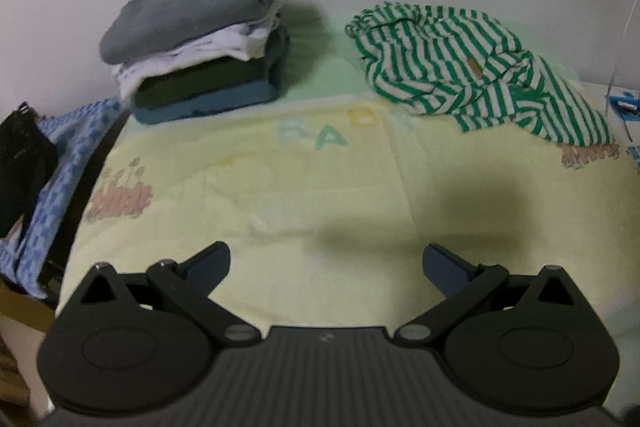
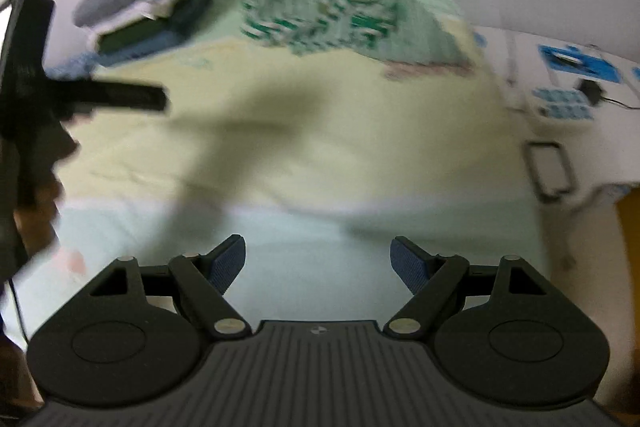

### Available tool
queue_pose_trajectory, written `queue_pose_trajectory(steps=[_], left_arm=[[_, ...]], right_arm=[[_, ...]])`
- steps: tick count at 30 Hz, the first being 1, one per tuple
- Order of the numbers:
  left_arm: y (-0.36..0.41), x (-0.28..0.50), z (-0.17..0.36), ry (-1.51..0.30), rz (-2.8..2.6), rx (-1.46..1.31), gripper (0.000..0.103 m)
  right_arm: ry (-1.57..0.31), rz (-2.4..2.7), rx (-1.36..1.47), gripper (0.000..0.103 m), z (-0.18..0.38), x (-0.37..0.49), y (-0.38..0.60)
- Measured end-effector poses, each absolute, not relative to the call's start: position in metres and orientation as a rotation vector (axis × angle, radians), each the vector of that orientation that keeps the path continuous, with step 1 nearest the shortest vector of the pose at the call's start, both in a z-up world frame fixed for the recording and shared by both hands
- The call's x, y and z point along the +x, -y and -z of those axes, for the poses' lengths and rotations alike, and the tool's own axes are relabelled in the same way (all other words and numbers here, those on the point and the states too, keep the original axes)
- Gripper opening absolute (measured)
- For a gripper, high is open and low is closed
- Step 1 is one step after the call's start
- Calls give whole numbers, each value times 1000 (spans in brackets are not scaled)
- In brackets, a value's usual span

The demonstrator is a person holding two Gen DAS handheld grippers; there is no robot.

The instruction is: Fold clothes

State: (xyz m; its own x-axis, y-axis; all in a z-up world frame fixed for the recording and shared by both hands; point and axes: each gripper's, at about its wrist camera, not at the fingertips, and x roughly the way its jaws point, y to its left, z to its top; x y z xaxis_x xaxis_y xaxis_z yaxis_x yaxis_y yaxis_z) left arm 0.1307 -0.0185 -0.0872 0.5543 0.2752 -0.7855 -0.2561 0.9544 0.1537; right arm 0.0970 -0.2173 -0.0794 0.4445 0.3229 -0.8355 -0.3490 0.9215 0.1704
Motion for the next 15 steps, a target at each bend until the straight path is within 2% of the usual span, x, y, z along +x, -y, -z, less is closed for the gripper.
queue_pose_trajectory(steps=[8, 11, 15], left_arm=[[-34, 69, 80, -928, -512, -29, 103], [-60, 45, 79, -935, -576, -59, 103], [-90, 21, 77, -939, -604, -103, 103]], right_arm=[[-936, -504, 12, 82, 75, 117, 151], [-976, -517, 86, 82, 77, 123, 142], [-988, -472, 24, 83, 81, 114, 110]])
